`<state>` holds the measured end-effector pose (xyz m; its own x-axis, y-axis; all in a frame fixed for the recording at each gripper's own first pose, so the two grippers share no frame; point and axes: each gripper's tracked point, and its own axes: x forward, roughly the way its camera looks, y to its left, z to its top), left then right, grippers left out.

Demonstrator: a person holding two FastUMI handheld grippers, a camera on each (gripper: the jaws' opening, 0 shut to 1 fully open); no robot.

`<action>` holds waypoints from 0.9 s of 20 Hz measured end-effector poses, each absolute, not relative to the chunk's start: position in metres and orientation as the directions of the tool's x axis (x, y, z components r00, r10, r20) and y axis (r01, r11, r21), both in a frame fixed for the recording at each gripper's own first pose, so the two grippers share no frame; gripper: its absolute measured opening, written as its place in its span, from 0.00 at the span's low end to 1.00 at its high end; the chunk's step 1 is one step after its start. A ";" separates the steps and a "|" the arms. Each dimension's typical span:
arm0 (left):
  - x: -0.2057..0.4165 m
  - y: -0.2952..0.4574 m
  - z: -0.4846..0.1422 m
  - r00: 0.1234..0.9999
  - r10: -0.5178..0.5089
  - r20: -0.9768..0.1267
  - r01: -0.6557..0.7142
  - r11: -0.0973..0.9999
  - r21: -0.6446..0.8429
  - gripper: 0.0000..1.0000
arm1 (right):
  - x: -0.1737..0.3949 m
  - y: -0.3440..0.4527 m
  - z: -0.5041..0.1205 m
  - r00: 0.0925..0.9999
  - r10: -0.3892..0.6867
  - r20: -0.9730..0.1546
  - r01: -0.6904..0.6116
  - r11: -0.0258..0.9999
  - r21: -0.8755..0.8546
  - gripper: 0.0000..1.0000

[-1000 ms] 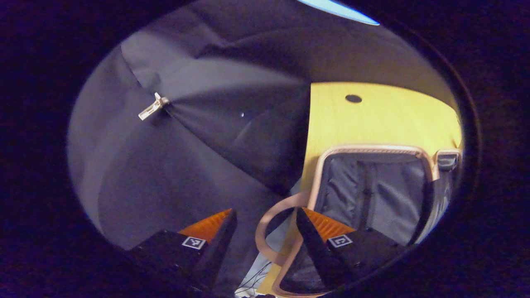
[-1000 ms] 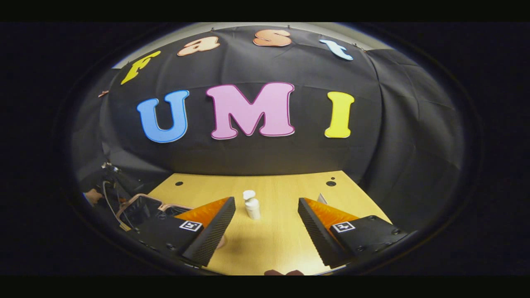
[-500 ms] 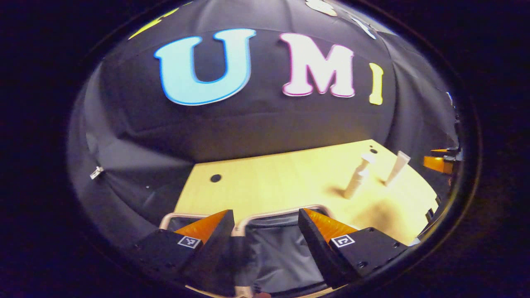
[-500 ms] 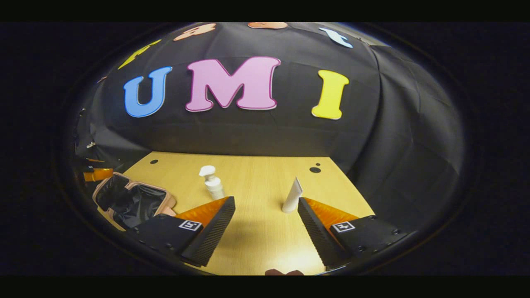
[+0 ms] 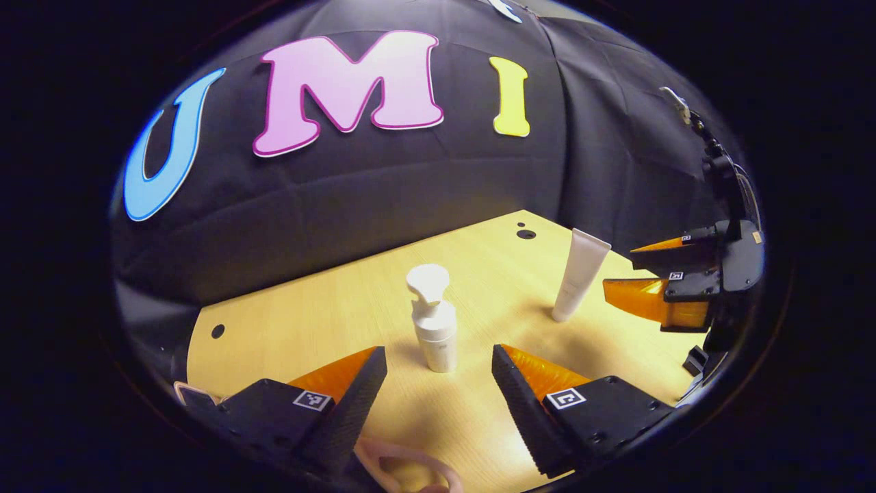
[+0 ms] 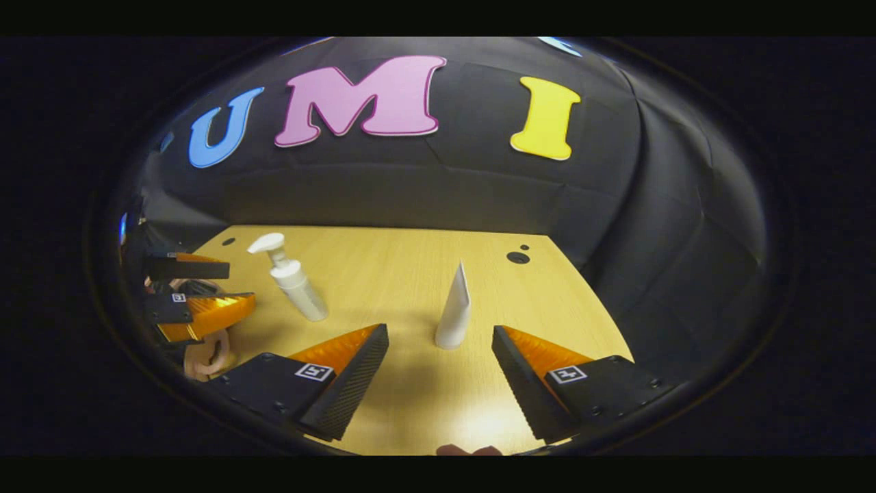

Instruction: First open the suitcase, pack the skin care products into it, and then close the suitcase.

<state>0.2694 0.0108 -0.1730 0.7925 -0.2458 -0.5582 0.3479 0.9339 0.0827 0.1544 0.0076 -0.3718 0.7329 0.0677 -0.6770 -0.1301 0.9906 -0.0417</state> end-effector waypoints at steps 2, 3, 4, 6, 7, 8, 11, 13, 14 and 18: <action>0.281 0.000 -0.197 0.786 -0.208 -0.582 0.311 0.947 0.082 0.98 | 0.161 0.008 -0.393 0.711 0.087 -0.698 -0.136 0.991 -0.015 0.98; 0.285 0.003 -0.209 0.783 -0.185 -0.594 0.285 0.956 0.077 0.98 | 0.168 0.008 -0.402 0.706 0.093 -0.702 -0.140 0.990 -0.010 0.98; 0.290 0.007 -0.216 0.781 -0.161 -0.603 0.258 0.963 0.077 0.98 | 0.177 0.008 -0.406 0.711 0.099 -0.696 -0.144 0.990 -0.006 0.98; 0.302 0.008 -0.227 0.777 -0.130 -0.616 0.217 0.974 0.068 0.98 | 0.193 0.007 -0.418 0.707 0.108 -0.699 -0.153 0.988 -0.002 0.97; 0.308 0.009 -0.234 0.776 -0.116 -0.620 0.200 0.977 0.068 0.98 | 0.201 0.006 -0.424 0.706 0.108 -0.700 -0.153 0.988 -0.002 0.97; 0.315 0.010 -0.240 0.775 -0.106 -0.623 0.186 0.980 0.064 0.98 | 0.208 0.005 -0.430 0.704 0.104 -0.703 -0.150 0.989 -0.004 0.97; 0.334 0.009 -0.254 0.766 -0.087 -0.637 0.145 0.989 0.039 0.98 | 0.225 0.003 -0.446 0.701 0.090 -0.708 -0.136 0.991 -0.009 0.97; 0.344 -0.002 -0.262 0.753 -0.116 -0.648 0.158 0.987 0.007 0.98 | 0.231 0.006 -0.458 0.690 0.093 -0.717 -0.126 0.992 0.007 0.98; 0.348 0.000 -0.264 0.745 -0.108 -0.658 0.154 0.988 0.012 0.98 | 0.229 0.008 -0.468 0.669 0.102 -0.736 -0.126 0.992 0.023 0.94; 0.340 0.001 -0.260 0.701 -0.118 -0.703 0.196 0.980 0.032 0.55 | 0.218 0.008 -0.472 0.612 0.116 -0.782 -0.099 0.993 0.070 0.40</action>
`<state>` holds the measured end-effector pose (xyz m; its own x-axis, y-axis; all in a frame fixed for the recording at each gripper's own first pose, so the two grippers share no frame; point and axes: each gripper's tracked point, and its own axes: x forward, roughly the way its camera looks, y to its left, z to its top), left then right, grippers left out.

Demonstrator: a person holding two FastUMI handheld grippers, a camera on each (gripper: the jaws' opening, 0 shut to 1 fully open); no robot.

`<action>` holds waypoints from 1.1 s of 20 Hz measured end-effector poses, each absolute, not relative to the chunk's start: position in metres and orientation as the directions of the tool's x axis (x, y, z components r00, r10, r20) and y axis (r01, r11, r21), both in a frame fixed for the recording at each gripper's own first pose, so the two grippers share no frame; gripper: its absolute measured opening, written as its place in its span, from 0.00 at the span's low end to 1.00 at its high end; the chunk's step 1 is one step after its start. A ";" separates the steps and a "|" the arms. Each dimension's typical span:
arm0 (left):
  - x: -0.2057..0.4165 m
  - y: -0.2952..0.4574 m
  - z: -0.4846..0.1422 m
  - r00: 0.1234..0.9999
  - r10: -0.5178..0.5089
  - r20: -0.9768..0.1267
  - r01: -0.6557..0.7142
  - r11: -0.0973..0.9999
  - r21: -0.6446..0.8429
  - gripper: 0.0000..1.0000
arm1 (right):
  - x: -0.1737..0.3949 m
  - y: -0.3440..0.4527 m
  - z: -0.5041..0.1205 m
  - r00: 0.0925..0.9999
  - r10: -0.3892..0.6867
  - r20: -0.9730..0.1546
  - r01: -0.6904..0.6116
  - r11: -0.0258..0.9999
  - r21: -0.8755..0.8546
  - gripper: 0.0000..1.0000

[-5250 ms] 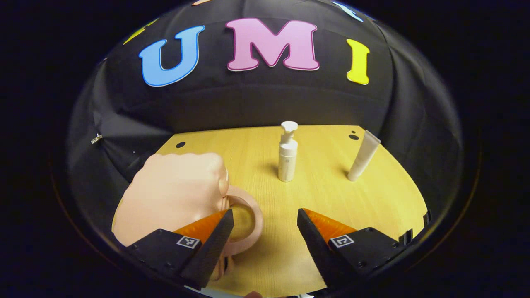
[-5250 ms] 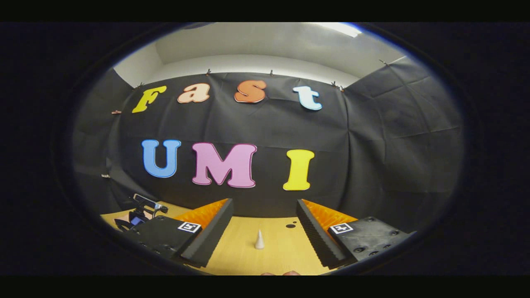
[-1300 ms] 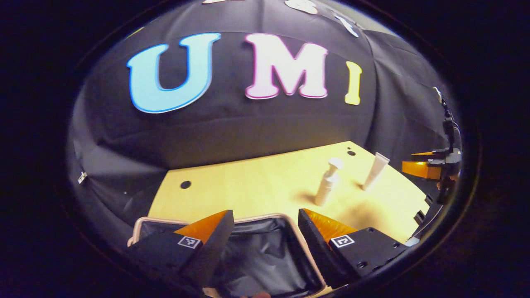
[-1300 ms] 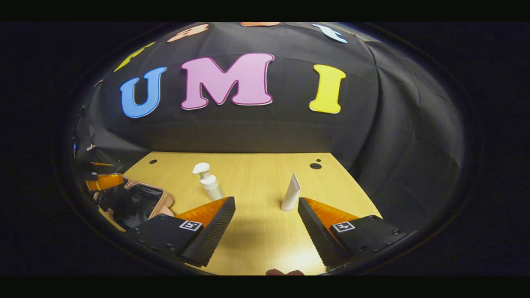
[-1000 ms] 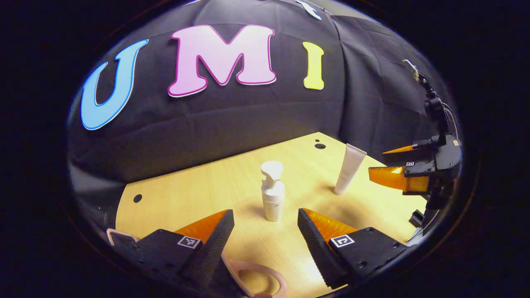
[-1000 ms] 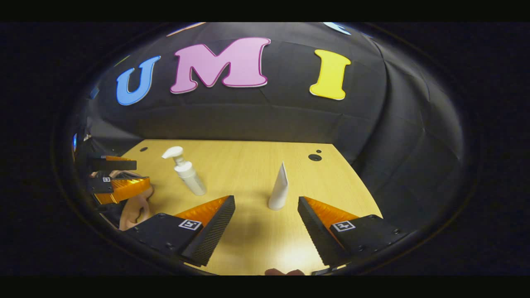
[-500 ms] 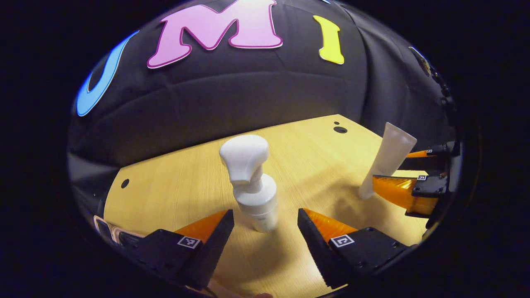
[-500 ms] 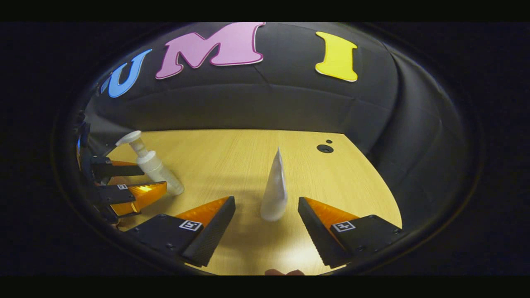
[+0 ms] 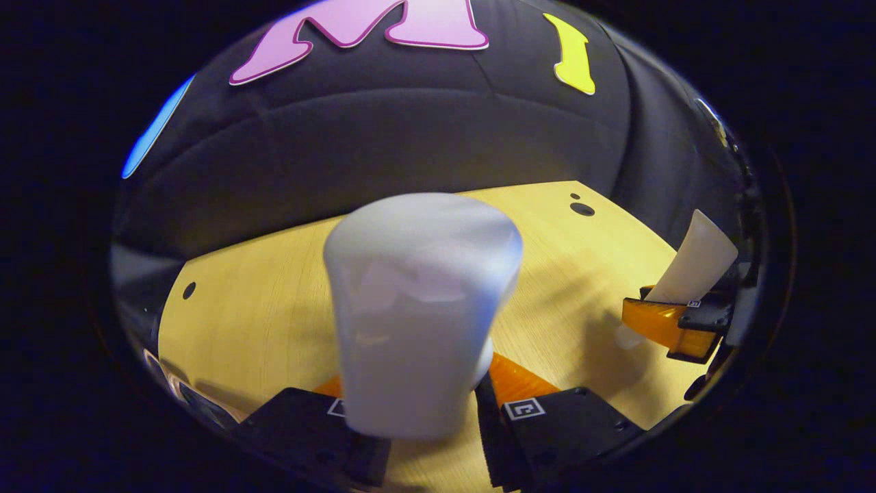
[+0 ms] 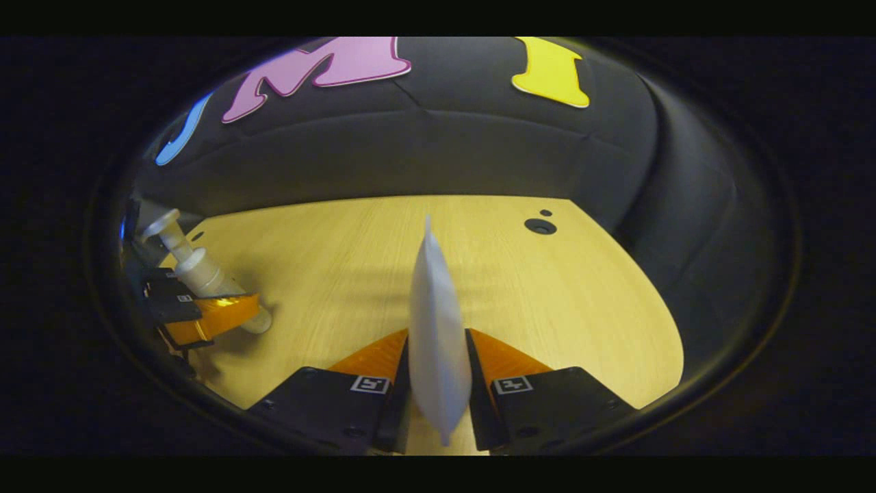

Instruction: First open the suitcase, pack the skin care products into it, and then close the suitcase.

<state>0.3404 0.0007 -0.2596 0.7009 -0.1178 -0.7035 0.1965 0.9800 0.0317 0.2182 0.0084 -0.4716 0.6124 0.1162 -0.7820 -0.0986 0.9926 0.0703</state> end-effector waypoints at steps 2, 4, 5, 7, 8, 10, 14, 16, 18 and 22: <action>0.325 0.003 -0.252 0.668 -0.141 -0.730 0.209 0.978 0.003 0.55 | 0.211 0.015 -0.461 0.602 0.145 -0.785 -0.105 0.989 0.102 0.35; 0.302 0.011 -0.232 0.651 -0.184 -0.737 0.231 0.972 -0.039 0.55 | 0.197 0.020 -0.436 0.612 0.170 -0.773 -0.128 0.985 0.116 0.40; 0.284 0.018 -0.219 0.647 -0.206 -0.734 0.238 0.969 -0.062 0.55 | 0.188 0.022 -0.425 0.616 0.180 -0.767 -0.140 0.983 0.118 0.40; 0.247 0.036 -0.192 0.633 -0.246 -0.734 0.252 0.962 -0.105 0.55 | 0.167 0.026 -0.403 0.622 0.198 -0.757 -0.166 0.979 0.119 0.40; 0.229 0.050 -0.179 0.626 -0.247 -0.740 0.252 0.962 -0.107 0.54 | 0.156 0.028 -0.392 0.628 0.203 -0.751 -0.175 0.977 0.118 0.35; 0.191 0.086 -0.158 0.614 -0.222 -0.757 0.246 0.966 -0.083 0.54 | 0.137 0.035 -0.373 0.636 0.213 -0.742 -0.183 0.975 0.123 0.40; 0.119 0.166 -0.146 0.525 -0.164 -0.835 0.214 0.975 -0.057 0.54 | 0.110 0.053 -0.351 0.648 0.213 -0.731 -0.164 0.977 0.139 0.40; 0.101 0.203 -0.158 0.445 -0.117 -0.888 0.192 0.981 -0.033 0.54 | 0.100 0.069 -0.342 0.651 0.226 -0.725 -0.151 0.974 0.167 0.40; 0.091 0.228 -0.179 0.338 -0.078 -0.938 0.161 0.987 -0.024 0.54 | 0.093 0.085 -0.334 0.659 0.238 -0.713 -0.153 0.971 0.183 0.40; 0.066 0.245 -0.216 0.139 -0.055 -0.989 0.158 0.987 -0.033 0.54 | 0.071 0.114 -0.318 0.659 0.267 -0.703 -0.169 0.964 0.207 0.40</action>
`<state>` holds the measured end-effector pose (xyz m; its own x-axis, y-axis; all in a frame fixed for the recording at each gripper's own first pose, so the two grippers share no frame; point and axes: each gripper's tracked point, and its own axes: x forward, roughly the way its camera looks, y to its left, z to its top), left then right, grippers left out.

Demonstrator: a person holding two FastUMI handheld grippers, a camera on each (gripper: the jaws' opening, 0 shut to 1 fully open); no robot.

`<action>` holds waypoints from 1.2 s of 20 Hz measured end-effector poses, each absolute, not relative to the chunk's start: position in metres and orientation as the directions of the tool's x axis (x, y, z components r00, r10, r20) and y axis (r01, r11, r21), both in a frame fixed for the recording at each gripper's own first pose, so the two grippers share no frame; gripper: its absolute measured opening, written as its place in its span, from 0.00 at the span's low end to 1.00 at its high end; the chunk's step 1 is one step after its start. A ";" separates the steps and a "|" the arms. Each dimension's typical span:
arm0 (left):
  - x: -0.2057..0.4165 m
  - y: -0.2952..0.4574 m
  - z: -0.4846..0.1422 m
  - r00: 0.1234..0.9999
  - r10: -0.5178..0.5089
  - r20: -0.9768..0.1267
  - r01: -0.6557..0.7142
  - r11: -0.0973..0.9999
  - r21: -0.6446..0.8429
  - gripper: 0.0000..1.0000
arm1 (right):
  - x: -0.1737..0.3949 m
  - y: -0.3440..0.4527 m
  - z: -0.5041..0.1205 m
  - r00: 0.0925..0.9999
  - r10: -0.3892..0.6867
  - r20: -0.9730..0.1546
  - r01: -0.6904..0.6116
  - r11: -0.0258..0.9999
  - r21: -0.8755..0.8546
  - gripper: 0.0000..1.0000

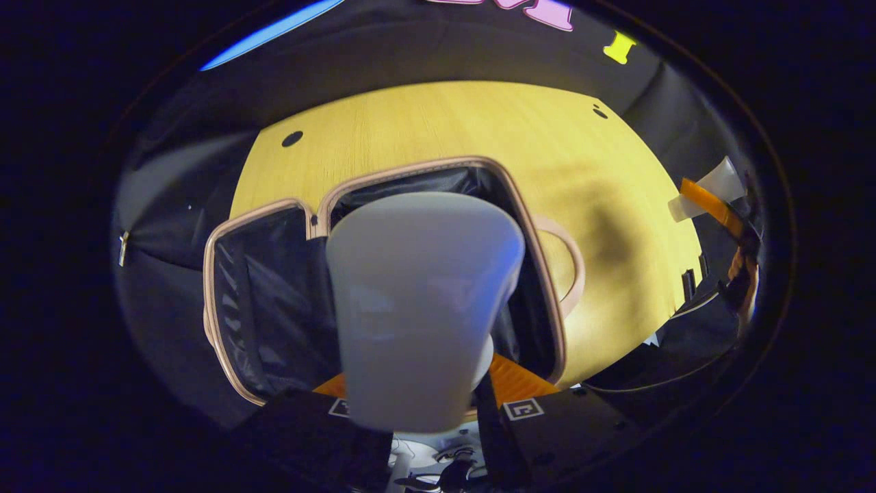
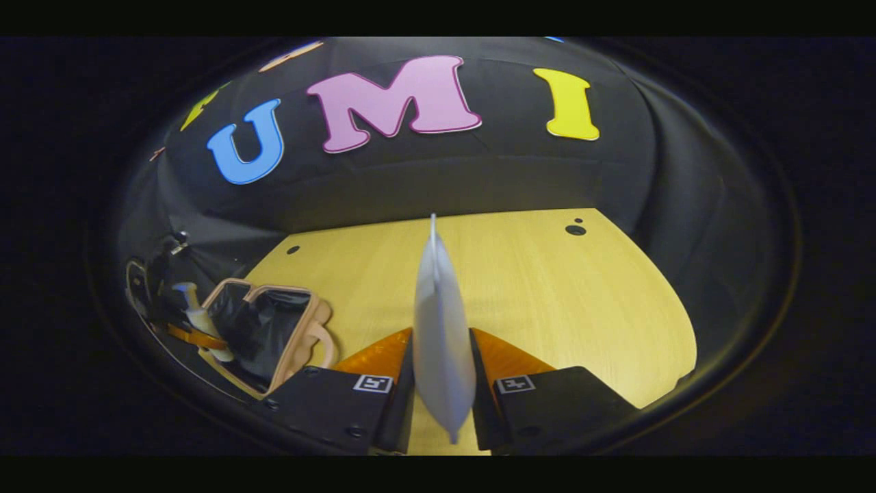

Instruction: First open the suitcase, pack the skin care products into it, and then close the suitcase.

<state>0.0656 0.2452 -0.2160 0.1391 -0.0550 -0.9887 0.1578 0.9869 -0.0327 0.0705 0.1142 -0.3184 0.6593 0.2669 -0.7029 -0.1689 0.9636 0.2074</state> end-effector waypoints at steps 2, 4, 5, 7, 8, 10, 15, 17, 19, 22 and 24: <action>0.058 0.244 -0.235 0.051 -0.048 -0.998 0.139 0.990 -0.041 0.54 | 0.059 0.127 -0.310 0.656 0.283 -0.699 -0.182 0.959 0.218 0.40; 0.059 0.243 -0.252 0.001 -0.072 -0.997 0.117 0.991 -0.071 0.55 | 0.050 0.135 -0.305 0.657 0.283 -0.699 -0.206 0.959 0.195 0.40; 0.060 0.248 -0.262 -0.013 -0.069 -0.998 0.114 0.991 -0.070 0.54 | 0.046 0.138 -0.302 0.656 0.285 -0.699 -0.217 0.958 0.187 0.40; 0.063 0.259 -0.278 -0.036 -0.032 -0.999 0.110 0.993 -0.036 0.54 | 0.039 0.150 -0.299 0.649 0.299 -0.700 -0.237 0.953 0.187 0.40; 0.062 0.264 -0.288 -0.054 -0.013 -0.998 0.097 0.995 -0.019 0.54 | 0.036 0.153 -0.298 0.646 0.294 -0.704 -0.245 0.954 0.174 0.40; 0.064 0.270 -0.297 -0.061 -0.005 -0.998 0.062 0.998 -0.009 0.57 | 0.034 0.158 -0.298 0.645 0.276 -0.713 -0.263 0.956 0.132 0.40; 0.061 0.264 -0.314 -0.040 -0.057 -0.998 0.012 0.998 -0.057 0.58 | 0.025 0.203 -0.299 0.592 0.340 -0.731 -0.298 0.935 0.193 0.40; 0.058 0.261 -0.315 -0.026 -0.077 -0.997 -0.009 0.997 -0.077 0.59 | 0.021 0.225 -0.300 0.559 0.378 -0.738 -0.332 0.918 0.219 0.40; 0.058 0.260 -0.310 0.019 -0.097 -0.995 -0.018 0.995 -0.098 0.64 | 0.014 0.245 -0.304 0.518 0.421 -0.745 -0.349 0.899 0.265 0.40; 0.068 0.265 -0.288 0.136 -0.098 -0.986 0.023 0.995 -0.096 0.63 | 0.009 0.268 -0.309 0.472 0.454 -0.756 -0.366 0.881 0.301 0.40; 0.074 0.272 -0.269 0.233 -0.089 -0.968 0.045 0.996 -0.081 0.65 | -0.001 0.289 -0.317 0.416 0.485 -0.769 -0.387 0.860 0.333 0.40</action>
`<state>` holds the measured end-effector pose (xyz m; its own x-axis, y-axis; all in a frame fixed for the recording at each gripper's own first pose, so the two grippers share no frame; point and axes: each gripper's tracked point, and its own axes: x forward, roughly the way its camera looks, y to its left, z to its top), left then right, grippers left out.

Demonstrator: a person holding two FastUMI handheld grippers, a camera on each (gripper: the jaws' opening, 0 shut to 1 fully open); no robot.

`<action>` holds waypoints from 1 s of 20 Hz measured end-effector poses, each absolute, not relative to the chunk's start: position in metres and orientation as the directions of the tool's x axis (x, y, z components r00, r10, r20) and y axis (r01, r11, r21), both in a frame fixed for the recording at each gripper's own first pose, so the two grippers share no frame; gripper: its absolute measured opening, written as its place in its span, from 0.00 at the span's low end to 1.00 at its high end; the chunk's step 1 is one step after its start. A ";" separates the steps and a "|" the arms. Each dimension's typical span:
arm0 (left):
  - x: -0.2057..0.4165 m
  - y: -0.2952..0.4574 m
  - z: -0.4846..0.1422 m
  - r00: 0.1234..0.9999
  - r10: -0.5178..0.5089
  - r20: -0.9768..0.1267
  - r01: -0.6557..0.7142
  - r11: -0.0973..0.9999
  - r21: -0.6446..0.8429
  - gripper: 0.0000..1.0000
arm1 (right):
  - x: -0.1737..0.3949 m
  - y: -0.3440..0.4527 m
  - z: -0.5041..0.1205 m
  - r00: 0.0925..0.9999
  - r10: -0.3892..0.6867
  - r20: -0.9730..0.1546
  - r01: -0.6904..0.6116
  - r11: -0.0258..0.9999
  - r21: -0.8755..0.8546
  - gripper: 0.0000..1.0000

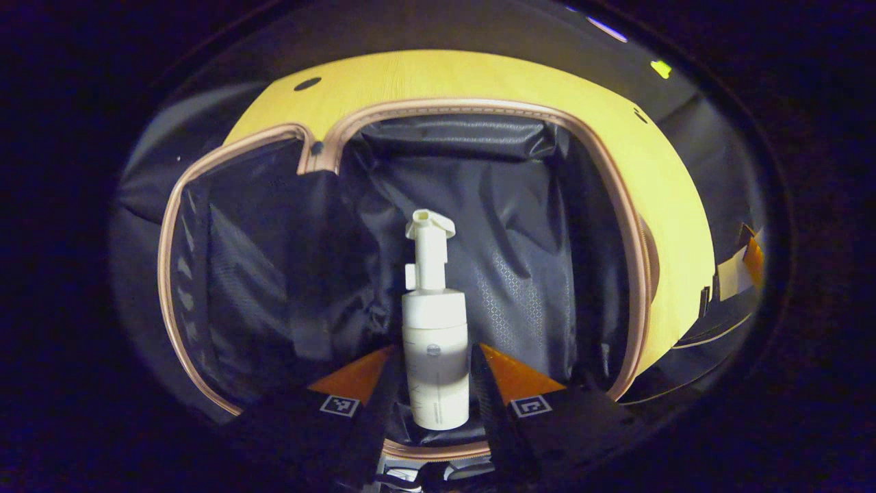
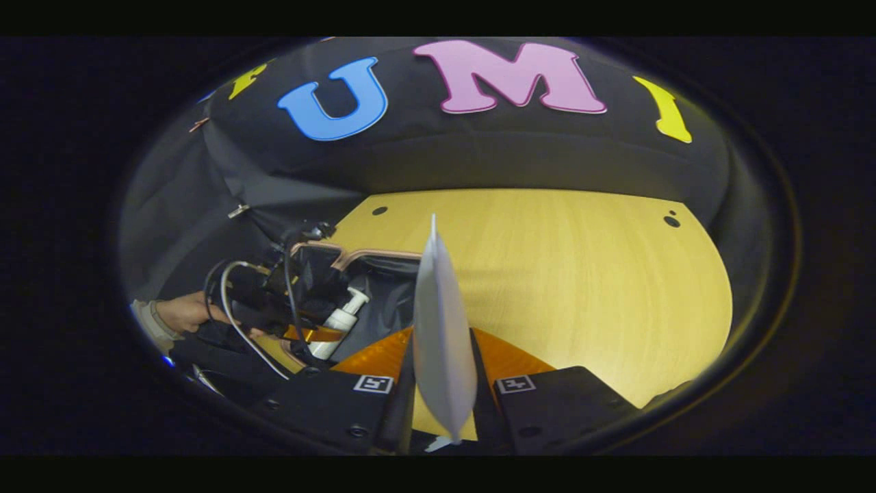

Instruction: First open the suitcase, pack the skin care products into it, and then close the suitcase.

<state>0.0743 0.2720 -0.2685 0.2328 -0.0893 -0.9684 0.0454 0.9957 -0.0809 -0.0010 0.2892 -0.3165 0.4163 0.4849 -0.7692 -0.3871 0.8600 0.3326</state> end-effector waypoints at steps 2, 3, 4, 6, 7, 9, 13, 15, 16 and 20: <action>0.082 0.281 -0.239 0.350 -0.083 -0.933 0.051 0.996 -0.069 0.76 | -0.022 0.320 -0.326 0.287 0.551 -0.783 -0.405 0.811 0.422 0.40; 0.085 0.288 -0.224 0.412 -0.087 -0.907 0.045 0.996 -0.075 0.83 | -0.033 0.334 -0.328 0.205 0.585 -0.785 -0.391 0.784 0.482 0.40; 0.089 0.294 -0.208 0.474 -0.099 -0.875 0.042 0.995 -0.090 0.84 | -0.042 0.351 -0.331 0.139 0.612 -0.779 -0.367 0.762 0.534 0.40; 0.087 0.318 -0.182 0.556 -0.093 -0.826 0.034 0.995 -0.089 0.85 | -0.049 0.375 -0.348 0.049 0.628 -0.776 -0.341 0.741 0.578 0.40; 0.084 0.339 -0.178 0.580 -0.062 -0.812 0.015 0.998 -0.065 0.85 | -0.054 0.387 -0.362 0.005 0.611 -0.792 -0.330 0.748 0.576 0.40; 0.073 0.380 -0.173 0.589 0.012 -0.808 -0.057 0.998 -0.027 0.86 | -0.065 0.414 -0.397 -0.094 0.562 -0.822 -0.304 0.769 0.562 0.40; 0.041 0.442 -0.173 0.573 0.072 -0.816 -0.220 0.973 -0.069 0.87 | -0.099 0.429 -0.444 -0.325 0.481 -0.814 -0.149 0.824 0.546 0.40; 0.023 0.480 -0.174 0.539 0.118 -0.834 -0.304 0.951 -0.062 0.86 | -0.106 0.429 -0.457 -0.383 0.467 -0.797 -0.054 0.850 0.524 0.40; 0.018 0.498 -0.174 0.526 0.134 -0.840 -0.342 0.938 -0.064 0.86 | -0.102 0.430 -0.460 -0.392 0.461 -0.796 -0.024 0.860 0.510 0.40; 0.002 0.546 -0.180 0.499 0.142 -0.855 -0.447 0.887 -0.114 0.90 | -0.092 0.432 -0.464 -0.423 0.427 -0.799 0.041 0.890 0.455 0.40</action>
